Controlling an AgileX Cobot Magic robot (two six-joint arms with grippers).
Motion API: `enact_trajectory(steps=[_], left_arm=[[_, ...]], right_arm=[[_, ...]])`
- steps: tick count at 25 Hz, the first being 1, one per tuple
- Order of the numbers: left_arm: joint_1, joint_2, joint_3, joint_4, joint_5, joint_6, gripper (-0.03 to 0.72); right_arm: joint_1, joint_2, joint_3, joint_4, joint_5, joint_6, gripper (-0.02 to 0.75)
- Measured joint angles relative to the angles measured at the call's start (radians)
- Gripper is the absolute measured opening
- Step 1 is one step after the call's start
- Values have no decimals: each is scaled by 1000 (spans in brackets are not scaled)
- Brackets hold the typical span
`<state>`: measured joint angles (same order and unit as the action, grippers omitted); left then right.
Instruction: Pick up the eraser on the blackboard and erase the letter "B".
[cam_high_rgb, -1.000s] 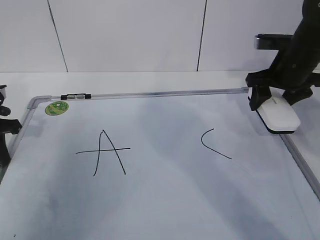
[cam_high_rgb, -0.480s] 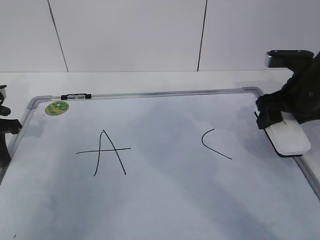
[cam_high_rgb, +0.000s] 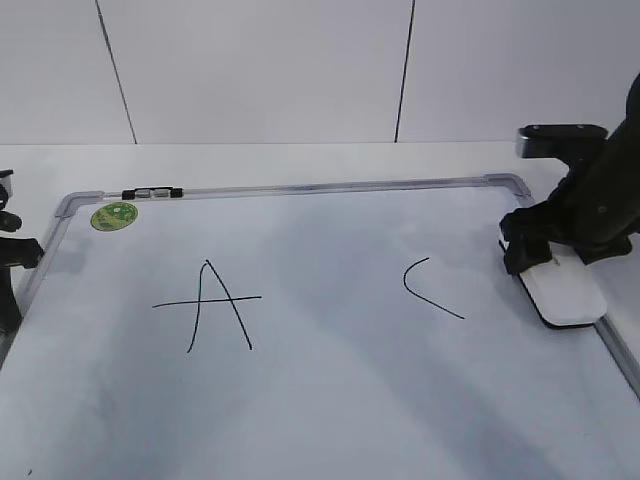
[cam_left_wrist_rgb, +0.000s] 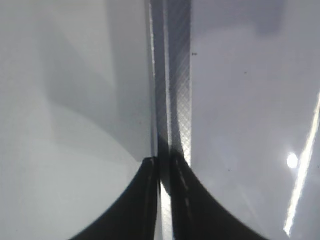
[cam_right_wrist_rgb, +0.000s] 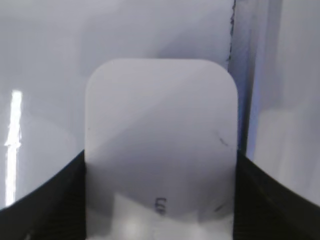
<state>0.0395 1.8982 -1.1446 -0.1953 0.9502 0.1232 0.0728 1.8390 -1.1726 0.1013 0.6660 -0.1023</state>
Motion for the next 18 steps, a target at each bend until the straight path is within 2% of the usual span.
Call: enact_trajectory(steps=[15, 18], left_arm=[[0, 0, 0, -1, 0, 0, 44], [0, 0, 0, -1, 0, 0, 44]], right_arm=[[0, 6, 0, -4, 2, -2, 558], [0, 6, 0, -4, 2, -2, 579]])
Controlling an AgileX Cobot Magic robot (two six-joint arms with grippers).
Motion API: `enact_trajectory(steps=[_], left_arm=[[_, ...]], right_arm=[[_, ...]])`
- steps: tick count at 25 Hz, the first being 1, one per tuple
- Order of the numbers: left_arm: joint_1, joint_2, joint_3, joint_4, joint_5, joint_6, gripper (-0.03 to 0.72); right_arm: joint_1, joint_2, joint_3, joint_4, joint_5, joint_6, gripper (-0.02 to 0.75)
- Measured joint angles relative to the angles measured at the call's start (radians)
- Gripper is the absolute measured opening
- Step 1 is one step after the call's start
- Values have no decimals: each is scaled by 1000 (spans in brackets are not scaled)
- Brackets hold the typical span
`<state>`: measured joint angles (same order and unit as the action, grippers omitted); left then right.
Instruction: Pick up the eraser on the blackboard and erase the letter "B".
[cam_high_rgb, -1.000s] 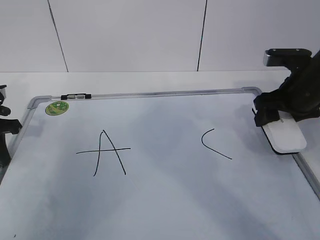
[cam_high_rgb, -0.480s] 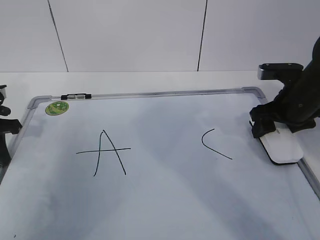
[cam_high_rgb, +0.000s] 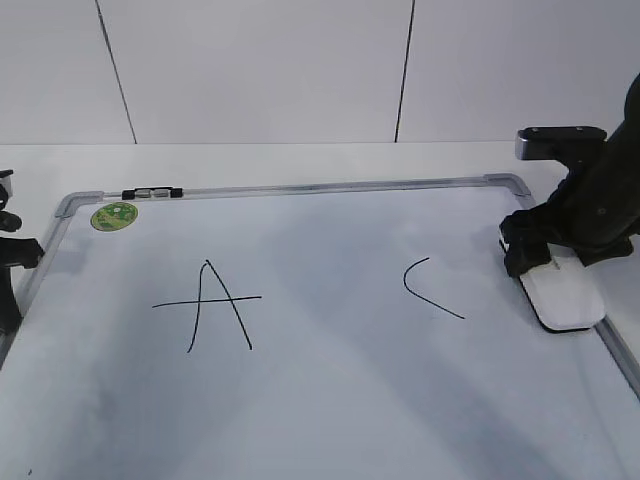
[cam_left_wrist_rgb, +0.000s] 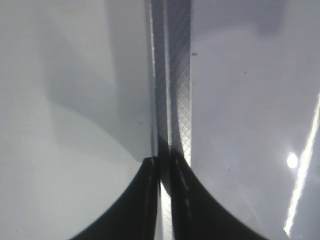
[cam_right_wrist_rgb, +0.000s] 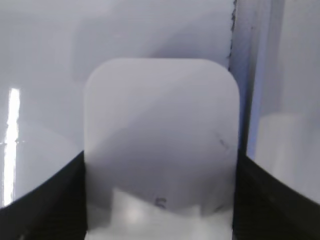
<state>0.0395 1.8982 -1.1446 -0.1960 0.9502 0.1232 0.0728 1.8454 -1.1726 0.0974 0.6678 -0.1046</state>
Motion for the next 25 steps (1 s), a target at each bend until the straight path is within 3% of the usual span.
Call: enact_trajectory(steps=[13, 25], left_arm=[[0, 0, 0, 0, 2, 0, 44], [0, 0, 0, 0, 4, 0, 44]], right_arm=[[0, 0, -59, -8, 78, 30, 614], [0, 0, -375, -14, 506, 33, 589]])
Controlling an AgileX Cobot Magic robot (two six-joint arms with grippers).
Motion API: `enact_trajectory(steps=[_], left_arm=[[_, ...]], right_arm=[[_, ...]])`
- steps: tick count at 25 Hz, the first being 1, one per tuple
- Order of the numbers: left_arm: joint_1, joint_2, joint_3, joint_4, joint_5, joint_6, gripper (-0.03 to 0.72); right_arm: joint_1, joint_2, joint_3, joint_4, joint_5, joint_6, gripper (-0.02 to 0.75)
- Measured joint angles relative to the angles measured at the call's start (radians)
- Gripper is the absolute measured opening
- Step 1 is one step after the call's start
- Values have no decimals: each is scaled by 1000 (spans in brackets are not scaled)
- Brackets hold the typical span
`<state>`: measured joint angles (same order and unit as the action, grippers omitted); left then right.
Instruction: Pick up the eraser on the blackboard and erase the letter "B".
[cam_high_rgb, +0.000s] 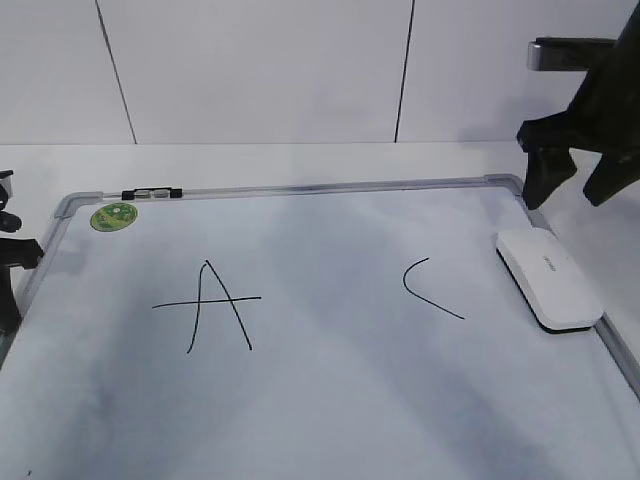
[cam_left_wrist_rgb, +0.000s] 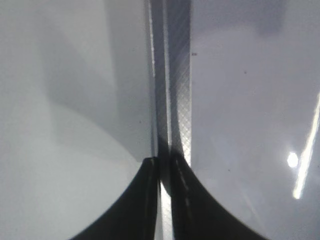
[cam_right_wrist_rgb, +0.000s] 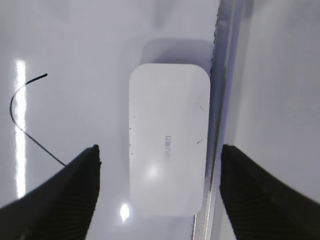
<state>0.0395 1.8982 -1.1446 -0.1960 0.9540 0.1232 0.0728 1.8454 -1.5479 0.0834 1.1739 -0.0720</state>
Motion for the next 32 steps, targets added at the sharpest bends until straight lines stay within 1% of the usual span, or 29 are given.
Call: enact_trajectory(steps=[5, 17, 32], left_arm=[[0, 0, 0, 2, -10, 0, 44], [0, 0, 2, 19, -38, -2, 45], [0, 0, 2, 21, -141, 36, 46]], right_arm=[[0, 0, -43, 0, 43, 0, 589], [0, 0, -45, 4, 48, 0, 589], [0, 0, -45, 5, 49, 2, 588]])
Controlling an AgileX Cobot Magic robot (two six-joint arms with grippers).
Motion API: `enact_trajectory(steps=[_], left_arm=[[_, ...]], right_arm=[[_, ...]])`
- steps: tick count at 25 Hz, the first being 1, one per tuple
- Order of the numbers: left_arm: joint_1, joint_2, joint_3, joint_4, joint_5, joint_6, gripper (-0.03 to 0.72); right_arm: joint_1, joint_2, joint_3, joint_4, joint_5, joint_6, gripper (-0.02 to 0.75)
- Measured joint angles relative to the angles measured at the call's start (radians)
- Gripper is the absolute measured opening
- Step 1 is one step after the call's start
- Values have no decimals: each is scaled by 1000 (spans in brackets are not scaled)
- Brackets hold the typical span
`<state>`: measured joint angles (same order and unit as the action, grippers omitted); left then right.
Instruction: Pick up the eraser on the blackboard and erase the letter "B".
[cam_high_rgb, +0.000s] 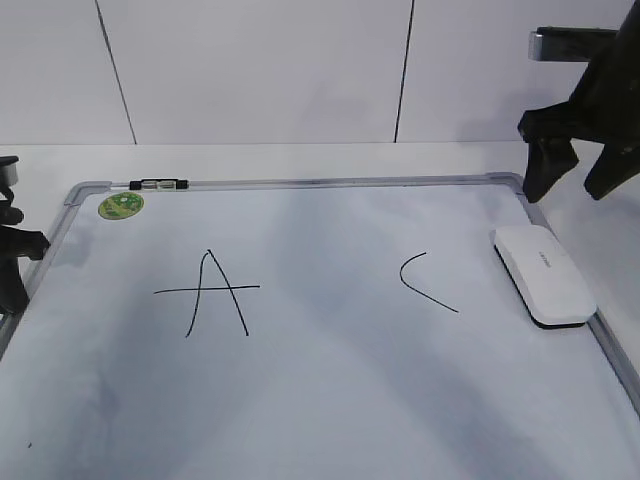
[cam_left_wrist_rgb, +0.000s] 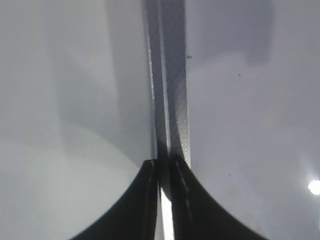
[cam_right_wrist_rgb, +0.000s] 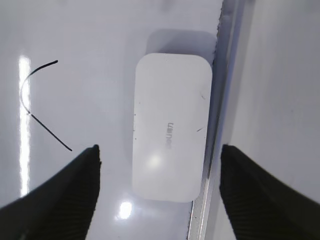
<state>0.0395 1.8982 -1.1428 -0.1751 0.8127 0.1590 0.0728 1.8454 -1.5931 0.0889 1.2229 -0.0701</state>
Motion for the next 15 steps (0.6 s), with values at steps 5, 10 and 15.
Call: enact_trajectory(steps=[5, 10, 15], left_arm=[[0, 0, 0, 4, -15, 5, 62], [0, 0, 0, 29, -28, 19, 214], [0, -4, 0, 43, -30, 22, 283]], right_arm=[[0, 0, 0, 0, 0, 0, 588], [0, 0, 0, 1, 0, 0, 588], [0, 0, 0, 1, 0, 0, 588]])
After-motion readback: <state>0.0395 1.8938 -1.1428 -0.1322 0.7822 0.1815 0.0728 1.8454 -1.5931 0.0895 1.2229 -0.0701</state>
